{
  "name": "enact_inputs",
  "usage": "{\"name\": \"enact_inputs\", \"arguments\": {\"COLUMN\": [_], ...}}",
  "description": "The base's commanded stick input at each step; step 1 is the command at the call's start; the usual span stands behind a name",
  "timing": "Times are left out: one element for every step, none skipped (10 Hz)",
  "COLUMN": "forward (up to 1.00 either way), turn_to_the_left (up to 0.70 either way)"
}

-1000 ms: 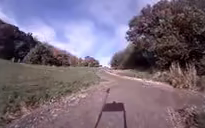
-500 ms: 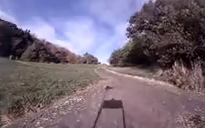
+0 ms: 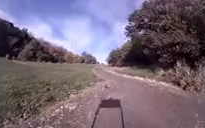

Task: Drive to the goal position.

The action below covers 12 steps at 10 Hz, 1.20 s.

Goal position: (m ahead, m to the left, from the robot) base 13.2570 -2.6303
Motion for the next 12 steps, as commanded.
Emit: {"name": "enact_inputs", "arguments": {"forward": [0.7,0.7,0.7,0.7,0.7,0.7,0.7,0.7,0.7,0.7,0.7,0.7], "turn_to_the_left": [-0.14,-0.14,-0.14,-0.14,-0.14,-0.14,-0.14,-0.14,-0.14,-0.14,-0.14,-0.14]}}
